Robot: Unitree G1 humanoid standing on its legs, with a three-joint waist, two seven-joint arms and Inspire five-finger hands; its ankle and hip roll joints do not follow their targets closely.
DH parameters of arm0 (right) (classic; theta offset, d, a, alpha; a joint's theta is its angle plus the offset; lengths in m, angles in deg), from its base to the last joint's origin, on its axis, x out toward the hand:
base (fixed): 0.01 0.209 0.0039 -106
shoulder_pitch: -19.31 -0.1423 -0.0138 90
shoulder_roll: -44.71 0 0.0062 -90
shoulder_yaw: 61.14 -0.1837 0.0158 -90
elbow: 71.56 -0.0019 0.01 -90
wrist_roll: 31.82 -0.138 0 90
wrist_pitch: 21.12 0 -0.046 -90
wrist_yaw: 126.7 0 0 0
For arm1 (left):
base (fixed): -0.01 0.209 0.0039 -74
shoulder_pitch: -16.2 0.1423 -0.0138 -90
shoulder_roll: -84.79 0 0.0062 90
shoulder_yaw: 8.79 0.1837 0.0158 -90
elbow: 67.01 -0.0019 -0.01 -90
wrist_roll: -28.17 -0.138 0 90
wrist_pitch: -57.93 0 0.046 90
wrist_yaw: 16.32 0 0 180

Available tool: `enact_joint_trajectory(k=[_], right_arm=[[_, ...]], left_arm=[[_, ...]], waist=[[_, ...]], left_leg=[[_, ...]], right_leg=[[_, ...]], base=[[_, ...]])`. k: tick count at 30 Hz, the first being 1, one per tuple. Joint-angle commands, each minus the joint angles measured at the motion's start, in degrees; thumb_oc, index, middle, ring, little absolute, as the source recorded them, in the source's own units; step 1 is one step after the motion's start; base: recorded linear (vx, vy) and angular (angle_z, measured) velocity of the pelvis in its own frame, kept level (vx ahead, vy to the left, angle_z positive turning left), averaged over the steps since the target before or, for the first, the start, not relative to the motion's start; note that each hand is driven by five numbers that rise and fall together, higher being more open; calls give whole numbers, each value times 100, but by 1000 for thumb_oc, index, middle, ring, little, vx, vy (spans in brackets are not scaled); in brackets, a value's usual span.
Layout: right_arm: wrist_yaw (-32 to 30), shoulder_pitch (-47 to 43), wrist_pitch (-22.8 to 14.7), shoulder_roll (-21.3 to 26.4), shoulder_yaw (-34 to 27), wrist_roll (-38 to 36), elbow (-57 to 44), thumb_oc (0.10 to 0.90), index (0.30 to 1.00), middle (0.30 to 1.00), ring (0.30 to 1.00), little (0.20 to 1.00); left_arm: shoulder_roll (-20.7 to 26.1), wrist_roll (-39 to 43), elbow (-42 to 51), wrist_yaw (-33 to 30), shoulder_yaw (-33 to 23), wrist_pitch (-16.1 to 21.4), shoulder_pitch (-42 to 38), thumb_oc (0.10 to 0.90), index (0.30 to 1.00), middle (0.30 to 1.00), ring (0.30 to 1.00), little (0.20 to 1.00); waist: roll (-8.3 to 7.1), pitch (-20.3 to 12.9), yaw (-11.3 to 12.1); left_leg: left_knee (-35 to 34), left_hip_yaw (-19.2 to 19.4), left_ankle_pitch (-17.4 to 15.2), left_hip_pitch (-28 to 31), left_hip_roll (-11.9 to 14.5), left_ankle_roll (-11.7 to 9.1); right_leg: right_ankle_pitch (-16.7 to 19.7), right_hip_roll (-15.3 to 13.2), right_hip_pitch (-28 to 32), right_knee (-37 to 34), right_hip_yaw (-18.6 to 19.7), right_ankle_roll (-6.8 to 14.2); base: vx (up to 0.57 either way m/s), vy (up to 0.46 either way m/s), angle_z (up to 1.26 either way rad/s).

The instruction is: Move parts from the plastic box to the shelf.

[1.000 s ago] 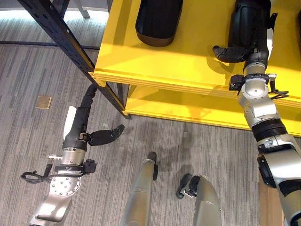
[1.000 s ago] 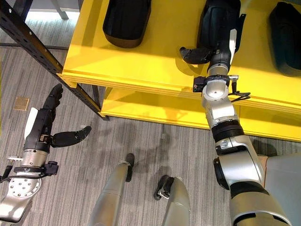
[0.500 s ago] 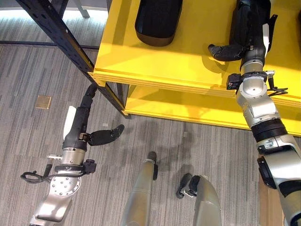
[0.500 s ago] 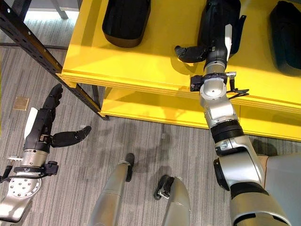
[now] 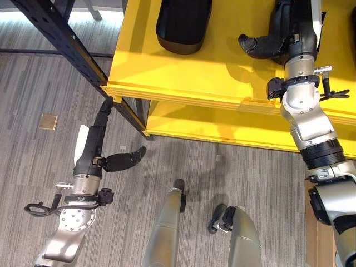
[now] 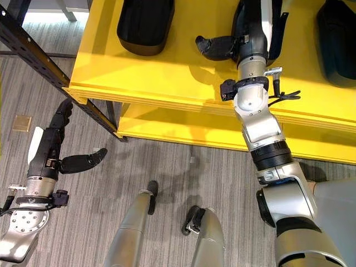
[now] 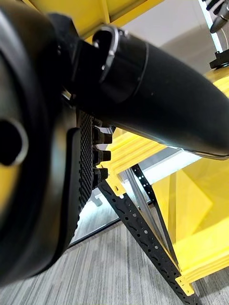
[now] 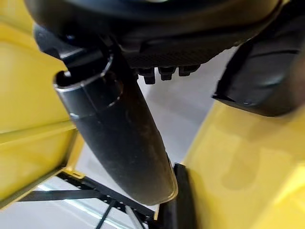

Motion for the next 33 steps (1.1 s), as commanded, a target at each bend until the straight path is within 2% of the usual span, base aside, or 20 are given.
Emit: enact_joint_trajectory(k=[1, 6, 12, 13, 14, 15, 16, 17, 18, 21, 22, 28, 29, 31, 33], right_arm=[[-284, -420, -615, 385, -185, 436, -583, 900, 1000, 1000, 1000, 1000], [-242, -231, -679, 293, -260, 472, -1000, 900, 1000, 1000, 1000, 1000], [-5, 1078, -904, 13, -670, 451, -2092, 900, 1000, 1000, 1000, 1000], [128, 1622, -987, -77, -804, 335, -2358, 900, 1000, 1000, 1000, 1000], [198, 1867, -1049, -170, -846, 241, -2452, 900, 1000, 1000, 1000, 1000], [310, 2223, -1068, -241, -904, 213, -2608, 900, 1000, 1000, 1000, 1000], [362, 2478, -1097, -299, -981, 166, -2745, 900, 1000, 1000, 1000, 1000], [366, 2487, -1092, -299, -985, 166, -2751, 900, 1000, 1000, 1000, 1000], [602, 2997, -1186, -436, -977, -15, -2902, 900, 1000, 1000, 1000, 1000], [789, 3629, -1187, -477, -1115, 44, -3236, 900, 1000, 1000, 1000, 1000], [1026, 4330, -1216, -557, -1190, 197, -3470, 900, 1000, 1000, 1000, 1000], [1486, 5304, -1277, -571, -1373, 85, -3855, 900, 1000, 1000, 1000, 1000], [1648, 5671, -1294, -517, -1452, 98, -3969, 900, 1000, 1000, 1000, 1000], [1892, 6074, -1333, -622, -1524, -353, -3948, 900, 1000, 1000, 1000, 1000], [2006, 6409, -1308, -532, -1637, -234, -4096, 900, 1000, 1000, 1000, 1000]], left_arm=[[57, -93, 594, -289, -305, 610, -56, 900, 1000, 1000, 1000, 1000], [35, -123, 608, -311, -289, 592, -73, 900, 1000, 1000, 1000, 1000], [5, -156, 585, -305, -189, 535, -81, 900, 1000, 1000, 1000, 1000], [-47, -56, 553, -247, -152, 522, -67, 900, 1000, 1000, 1000, 1000], [-78, -12, 522, -225, -145, 521, -62, 900, 1000, 1000, 1000, 1000], [-111, 82, 524, -171, -132, 524, -48, 900, 1000, 1000, 1000, 1000], [-124, 134, 493, -149, -116, 531, -32, 900, 1000, 1000, 1000, 1000], [-124, 135, 490, -148, -111, 529, -33, 900, 1000, 1000, 1000, 1000], [-275, 471, 413, -34, -84, 578, -15, 900, 1000, 1000, 1000, 1000], [-446, 743, 334, 101, -63, 615, 58, 900, 1000, 1000, 1000, 1000], [-769, 1209, 197, 277, -94, 651, 167, 900, 1000, 1000, 1000, 1000], [-1061, 1770, 175, 601, -271, 734, 455, 900, 1000, 1000, 1000, 1000], [-1187, 1935, 141, 762, -304, 715, 634, 900, 1000, 1000, 1000, 1000], [-1288, 2168, 123, 951, -273, 698, 818, 900, 1000, 1000, 1000, 1000], [-1408, 2392, 95, 1171, -183, 635, 937, 900, 1000, 1000, 1000, 1000]], waist=[[-107, -438, -37], [-124, -425, -69], [-172, -444, -215], [-188, -450, -261], [-200, -494, -295], [-214, -495, -301], [-217, -488, -315], [-224, -509, -320], [-225, -507, -372], [-235, -508, -438], [-257, -599, -517], [-240, -683, -580], [-211, -802, -597], [-195, -870, -612], [-171, -976, -634]], left_leg=[[-77, -208, -603, 192, 115, 27], [-82, -207, -597, 217, 122, 26], [-155, -211, -573, 386, 143, 29], [-261, -188, -405, 441, 161, 53], [-330, -219, -509, 574, 168, 24], [-477, -203, -337, 677, 196, 39], [-585, -212, -309, 819, 206, 35], [-582, -243, -433, 887, 201, 7], [-883, -216, -187, 1111, 231, 25], [-1327, -224, -39, 1624, 287, 5], [-1812, -183, 106, 2169, 347, -21], [-2583, -109, 340, 3015, 506, -80], [-3026, -60, 503, 3383, 615, -114], [-3407, 0, 634, 3743, 701, -165], [-3749, -1, 837, 3984, 783, -217]], right_leg=[[533, 121, -60, -590, 431, 298], [540, 133, -46, -595, 433, 290], [563, 169, 125, -700, 406, 297], [701, 179, 228, -848, 311, 251], [627, 222, 353, -923, 338, 307], [763, 235, 481, -1082, 260, 274], [805, 270, 637, -1242, 243, 283], [714, 296, 700, -1245, 292, 329], [884, 355, 951, -1541, 209, 309], [1021, 450, 1499, -2045, 164, 356], [1174, 553, 2062, -2619, 126, 424], [1471, 704, 2924, -3539, 107, 506], [1585, 772, 3203, -3907, 132, 522], [1612, 854, 3485, -4171, 128, 520], [1663, 943, 3706, -4401, 103, 510]], base=[[0, 0, 0], [0, 0, 0], [-15, 2, -1], [0, 0, 0], [-67, -13, -6], [12, -24, -6], [2, -17, -7], [11, -14, -5], [32, -19, -10], [51, -30, -16], [75, -35, -13], [65, -50, -17], [79, -83, -20], [88, -104, -18], [50, -121, -7]])
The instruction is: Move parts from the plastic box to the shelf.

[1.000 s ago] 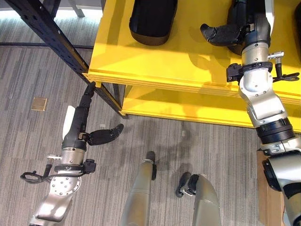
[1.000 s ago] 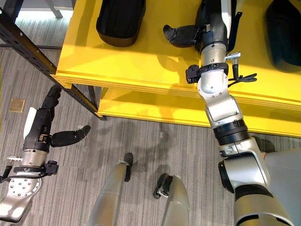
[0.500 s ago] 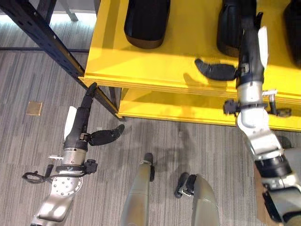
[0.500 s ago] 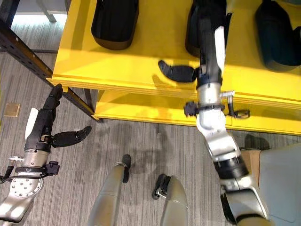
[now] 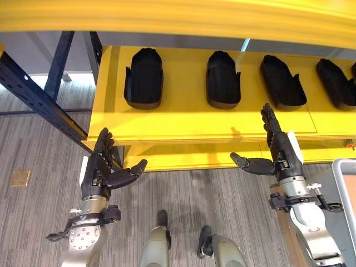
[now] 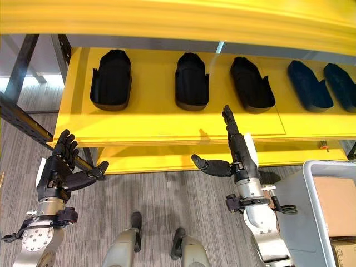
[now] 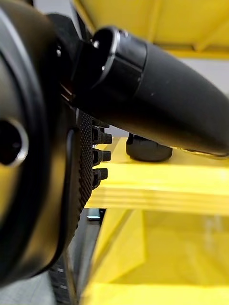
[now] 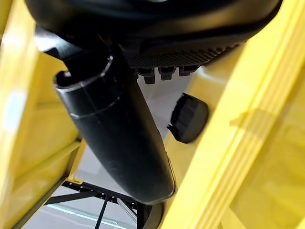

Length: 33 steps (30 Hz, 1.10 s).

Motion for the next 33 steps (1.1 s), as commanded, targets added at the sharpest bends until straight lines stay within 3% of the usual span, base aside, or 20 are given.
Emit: enact_joint_trajectory(k=[1, 2, 8, 10, 14, 17, 20, 25, 33], right_arm=[[295, -329, -679, 255, -281, -403, -389, 900, 1000, 1000, 1000, 1000], [410, -99, -667, 279, -305, -551, -301, 900, 1000, 1000, 1000, 1000], [589, 251, -625, 305, -23, -695, -5, 900, 1000, 1000, 1000, 1000], [620, 328, -599, 316, 17, -702, 141, 900, 1000, 1000, 1000, 1000], [664, 432, -535, 278, 92, -661, 366, 900, 1000, 1000, 1000, 1000], [576, 437, -485, 201, 113, -564, 472, 900, 1000, 1000, 1000, 1000], [630, 516, -409, 93, 185, -585, 656, 900, 1000, 1000, 1000, 1000], [687, 433, -222, -88, 471, -655, 1067, 900, 1000, 1000, 1000, 1000], [773, 452, -109, -125, 602, -621, 1230, 900, 1000, 1000, 1000, 1000]], left_arm=[[173, 373, 292, 510, -57, 571, -101, 900, 1000, 1000, 1000, 1000], [142, 305, 285, 597, 28, 583, 9, 900, 1000, 1000, 1000, 1000], [-175, 805, 37, 882, 278, 507, 198, 900, 1000, 1000, 1000, 1000], [-244, 857, -114, 962, 317, 462, 211, 900, 1000, 1000, 1000, 1000], [-473, 1290, -329, 1129, 428, 319, 294, 900, 1000, 1000, 1000, 1000], [-479, 1252, -373, 1134, 511, 256, 270, 900, 1000, 1000, 1000, 1000], [-528, 1262, -573, 1210, 584, 201, 359, 900, 1000, 1000, 1000, 1000], [-509, 993, -766, 1124, 567, 146, 255, 900, 1000, 1000, 1000, 1000], [-522, 719, -923, 1095, 493, 108, 230, 900, 1000, 1000, 1000, 1000]], waist=[[86, -657, -13], [109, -706, -24], [221, -794, 19], [221, -775, 3], [244, -748, -24], [373, -859, -129], [466, -1040, -152], [424, -1225, -138], [312, -1320, -131]], left_leg=[[-388, -332, -31, 198, 384, -101], [-577, -331, 151, 316, 490, -197], [-832, -449, 551, 419, 646, -349], [-629, -374, 441, 374, 563, -311], [8, -231, -279, 640, 291, -201], [-483, -25, -106, 853, 364, -204], [-1172, 9, 26, 1218, 268, -210], [-1496, 124, -26, 1401, 51, -109], [-1496, 193, -157, 1484, -76, -7]], right_leg=[[197, 33, 152, -490, 122, 345], [186, 163, 342, -706, 107, 289], [308, 421, 700, -1319, 105, 142], [377, 386, 753, -1391, 80, 129], [480, 215, 834, -1460, 96, 142], [544, 147, 853, -1475, -3, 212], [658, 48, 883, -1563, 37, 320], [882, -219, 864, -1696, 89, 523], [952, -397, 918, -1724, 199, 635]], base=[[16, -201, 3], [11, -155, 6], [-32, -131, 9], [-77, -52, 3], [-26, 39, 6], [35, 135, 5], [60, 167, 31], [32, 145, 4], [22, 72, -7]])
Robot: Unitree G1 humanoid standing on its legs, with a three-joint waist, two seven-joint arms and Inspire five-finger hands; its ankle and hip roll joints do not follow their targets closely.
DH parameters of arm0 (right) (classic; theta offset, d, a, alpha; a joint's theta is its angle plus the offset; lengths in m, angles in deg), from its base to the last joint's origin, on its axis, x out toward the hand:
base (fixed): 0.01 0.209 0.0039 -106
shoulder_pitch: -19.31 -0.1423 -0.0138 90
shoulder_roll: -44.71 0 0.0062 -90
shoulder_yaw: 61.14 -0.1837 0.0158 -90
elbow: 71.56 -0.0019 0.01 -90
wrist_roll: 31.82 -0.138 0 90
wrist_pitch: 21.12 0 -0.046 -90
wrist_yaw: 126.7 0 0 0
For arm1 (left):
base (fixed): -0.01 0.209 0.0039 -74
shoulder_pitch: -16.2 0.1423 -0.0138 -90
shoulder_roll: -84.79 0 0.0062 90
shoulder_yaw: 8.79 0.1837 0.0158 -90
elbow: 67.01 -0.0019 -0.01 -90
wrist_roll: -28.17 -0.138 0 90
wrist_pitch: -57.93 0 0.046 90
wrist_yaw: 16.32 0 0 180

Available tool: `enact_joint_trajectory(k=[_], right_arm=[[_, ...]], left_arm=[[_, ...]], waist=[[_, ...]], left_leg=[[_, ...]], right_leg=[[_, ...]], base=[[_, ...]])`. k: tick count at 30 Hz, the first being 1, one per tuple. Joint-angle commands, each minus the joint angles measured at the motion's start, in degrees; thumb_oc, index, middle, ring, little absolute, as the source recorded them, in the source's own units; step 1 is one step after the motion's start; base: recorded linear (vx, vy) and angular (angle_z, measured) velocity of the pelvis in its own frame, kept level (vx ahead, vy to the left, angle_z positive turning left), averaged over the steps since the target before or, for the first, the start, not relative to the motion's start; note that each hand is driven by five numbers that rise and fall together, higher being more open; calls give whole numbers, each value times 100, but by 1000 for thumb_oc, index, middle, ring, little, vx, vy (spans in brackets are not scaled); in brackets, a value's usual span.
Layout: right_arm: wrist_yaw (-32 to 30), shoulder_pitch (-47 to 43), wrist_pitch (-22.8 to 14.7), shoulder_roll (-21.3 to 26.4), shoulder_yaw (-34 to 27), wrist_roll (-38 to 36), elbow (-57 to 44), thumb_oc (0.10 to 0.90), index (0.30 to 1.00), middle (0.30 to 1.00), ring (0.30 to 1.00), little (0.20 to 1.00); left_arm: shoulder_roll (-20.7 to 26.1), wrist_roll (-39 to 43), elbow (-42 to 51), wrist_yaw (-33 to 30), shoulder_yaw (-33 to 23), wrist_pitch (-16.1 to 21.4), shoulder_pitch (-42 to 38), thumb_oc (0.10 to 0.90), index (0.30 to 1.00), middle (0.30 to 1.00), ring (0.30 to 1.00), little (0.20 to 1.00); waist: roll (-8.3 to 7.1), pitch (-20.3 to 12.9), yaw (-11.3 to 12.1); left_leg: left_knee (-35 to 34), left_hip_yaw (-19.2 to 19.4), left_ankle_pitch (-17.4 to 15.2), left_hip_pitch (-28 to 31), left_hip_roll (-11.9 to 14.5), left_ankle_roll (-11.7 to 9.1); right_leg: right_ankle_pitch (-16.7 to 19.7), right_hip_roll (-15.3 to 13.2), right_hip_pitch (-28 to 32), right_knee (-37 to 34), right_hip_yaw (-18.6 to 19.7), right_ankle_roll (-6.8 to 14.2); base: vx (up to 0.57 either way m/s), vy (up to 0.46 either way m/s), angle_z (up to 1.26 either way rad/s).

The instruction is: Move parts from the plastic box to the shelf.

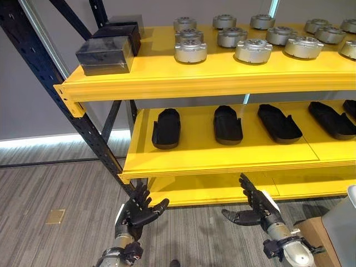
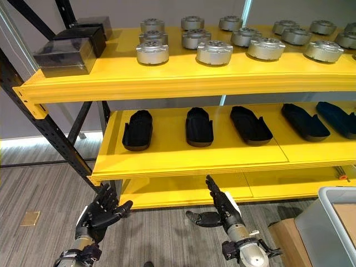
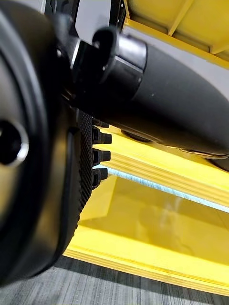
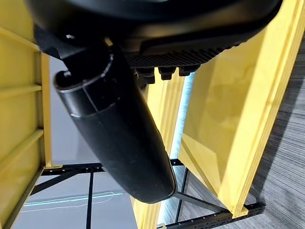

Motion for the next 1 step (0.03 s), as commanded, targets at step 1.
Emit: enact_joint_trajectory(k=[1], right_arm=[[-13, -520, -432, 156, -118, -229, -206, 900, 1000, 1000, 1000, 1000]], left_arm=[[247, -263, 394, 118, -323, 403, -281, 900, 1000, 1000, 1000, 1000]], waist=[[-185, -268, 22]], left_leg=[[-44, -125, -442, 98, 237, -162]], right_leg=[[148, -72, -29, -392, 415, 268]], base=[[34, 45, 0]])
